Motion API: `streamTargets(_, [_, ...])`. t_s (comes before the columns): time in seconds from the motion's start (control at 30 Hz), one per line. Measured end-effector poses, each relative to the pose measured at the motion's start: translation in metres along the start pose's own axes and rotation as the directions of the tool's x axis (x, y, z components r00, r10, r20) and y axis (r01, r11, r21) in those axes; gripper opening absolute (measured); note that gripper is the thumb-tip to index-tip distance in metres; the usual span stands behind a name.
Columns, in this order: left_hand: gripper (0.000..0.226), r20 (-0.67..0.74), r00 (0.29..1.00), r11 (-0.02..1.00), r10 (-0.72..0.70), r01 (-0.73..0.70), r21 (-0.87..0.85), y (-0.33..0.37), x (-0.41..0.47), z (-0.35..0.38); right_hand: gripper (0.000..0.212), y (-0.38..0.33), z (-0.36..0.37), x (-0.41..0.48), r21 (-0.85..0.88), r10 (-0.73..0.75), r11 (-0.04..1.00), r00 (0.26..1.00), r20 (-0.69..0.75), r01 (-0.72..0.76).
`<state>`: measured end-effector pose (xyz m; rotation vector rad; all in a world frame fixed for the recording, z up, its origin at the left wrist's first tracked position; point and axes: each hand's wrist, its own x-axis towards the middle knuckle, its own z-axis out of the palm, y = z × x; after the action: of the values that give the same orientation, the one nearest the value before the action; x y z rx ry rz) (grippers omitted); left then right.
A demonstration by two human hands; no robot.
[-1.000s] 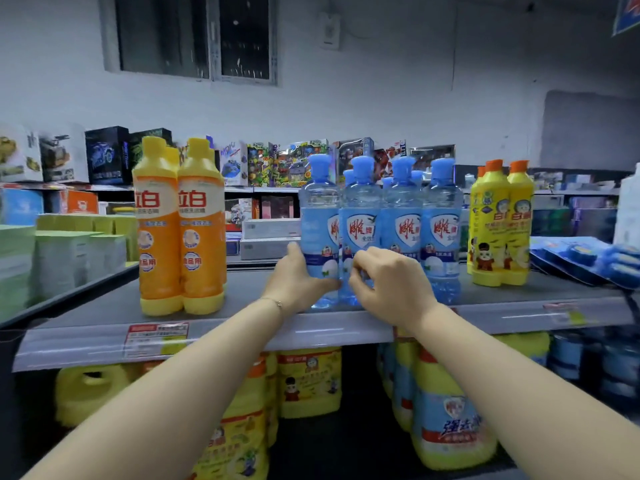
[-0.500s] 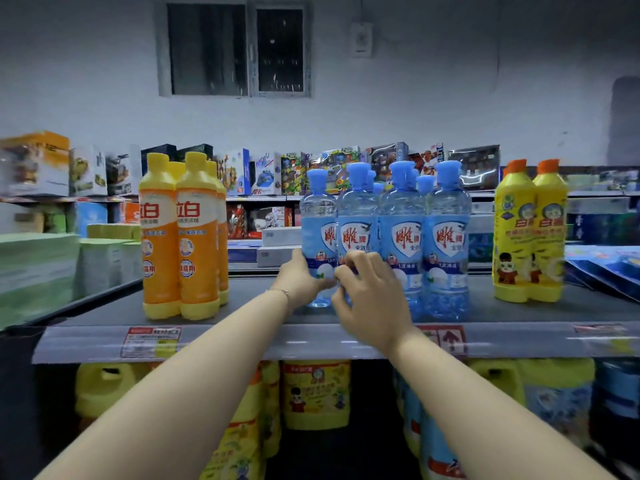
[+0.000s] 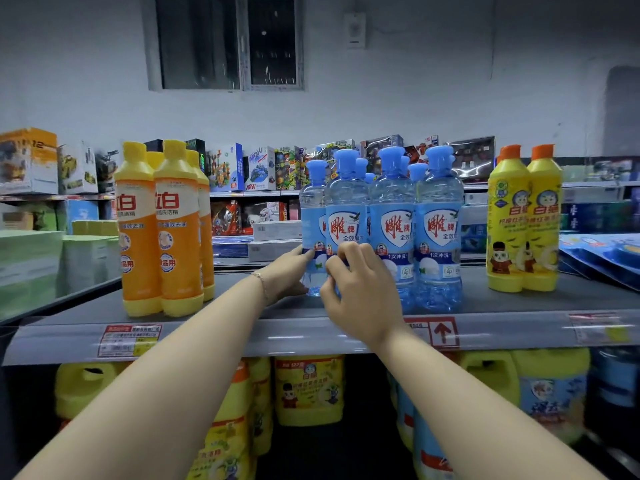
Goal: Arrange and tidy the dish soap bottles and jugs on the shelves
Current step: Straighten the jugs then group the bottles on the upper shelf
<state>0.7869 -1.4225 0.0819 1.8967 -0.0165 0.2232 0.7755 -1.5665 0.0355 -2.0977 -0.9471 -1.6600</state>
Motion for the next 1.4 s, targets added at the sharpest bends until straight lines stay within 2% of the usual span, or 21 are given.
streamTargets(0.07, [0.032,0.005,1.0,0.996,0.016,-0.016,0.083,0.0,-0.001,0.002,0.013,0.0,0.0,0.0,0.014,0.006,1.0,1.0,-0.01,-0.006])
streamTargets(0.13, [0.036,-0.125,0.98,0.97,0.152,-0.124,0.208,-0.002,-0.001,0.007,0.012,0.0,-0.001,0.0,0.036,0.019,0.999,1.0,-0.009,-0.018])
streamTargets(0.2, [0.047,-0.277,0.91,0.935,0.307,-0.236,0.264,-0.001,-0.005,0.009,0.011,0.002,-0.002,0.0,0.084,0.051,0.995,0.999,0.002,-0.051])
streamTargets(0.27, [0.053,-0.305,0.867,0.911,0.393,-0.323,0.257,0.002,-0.011,0.01,0.009,0.005,-0.005,0.0,0.154,0.111,0.982,0.994,0.021,-0.113])
streamTargets(0.3, [0.053,-0.28,0.867,0.904,0.412,-0.349,0.248,0.004,-0.016,0.012,0.01,0.006,-0.008,0.0,0.194,0.144,0.97,0.989,0.038,-0.149])
streamTargets(0.4, [0.057,-0.183,0.9,0.911,0.395,-0.357,0.208,0.011,-0.026,0.02,0.019,0.008,-0.017,-0.003,0.236,0.17,0.954,0.982,0.088,-0.186])
streamTargets(0.5, [0.06,-0.186,0.918,0.928,0.351,-0.314,0.201,0.016,-0.03,0.031,0.01,0.012,-0.028,-0.009,0.178,0.152,0.97,0.985,0.08,-0.164])
streamTargets(0.6, [0.043,-0.202,0.927,0.936,0.316,-0.27,0.224,0.018,-0.031,0.039,0.013,0.021,-0.037,-0.012,0.043,0.162,0.985,0.985,0.054,-0.164])
streamTargets(0.7, [0.035,-0.2,0.928,0.94,0.315,-0.275,0.203,0.018,-0.032,0.041,0.026,0.028,-0.044,-0.01,-0.073,0.312,0.949,0.949,0.046,-0.308])
streamTargets(0.8, [0.036,-0.214,0.924,0.941,0.318,-0.28,0.19,0.019,-0.035,0.041,0.045,0.029,-0.05,-0.008,-0.093,0.482,0.876,0.868,0.119,-0.474])
streamTargets(0.87, [0.046,-0.248,0.916,0.944,0.315,-0.276,0.181,0.02,-0.037,0.042,0.059,0.029,-0.054,-0.006,-0.141,0.541,0.841,0.824,0.168,-0.523])
streamTargets(0.97, [0.057,-0.25,0.92,0.95,0.302,-0.266,0.166,0.018,-0.041,0.043,0.068,0.03,-0.055,-0.003,-0.199,0.554,0.83,0.81,0.193,-0.521])
streamTargets(1.07, [0.063,-0.202,0.936,0.945,0.29,-0.247,0.213,0.017,-0.047,0.045,0.069,0.031,-0.055,0.004,-0.195,0.579,0.815,0.782,0.233,-0.545])
streamTargets(1.23, [0.072,-0.222,0.921,0.934,0.321,-0.269,0.234,0.017,-0.052,0.046,0.06,0.028,-0.057,0.009,-0.144,0.59,0.806,0.761,0.269,-0.574])
streamTargets(1.4, [0.067,-0.246,0.907,0.924,0.342,-0.277,0.263,0.016,-0.055,0.05,0.055,0.023,-0.058,0.01,-0.048,0.59,0.796,0.756,0.285,-0.603])
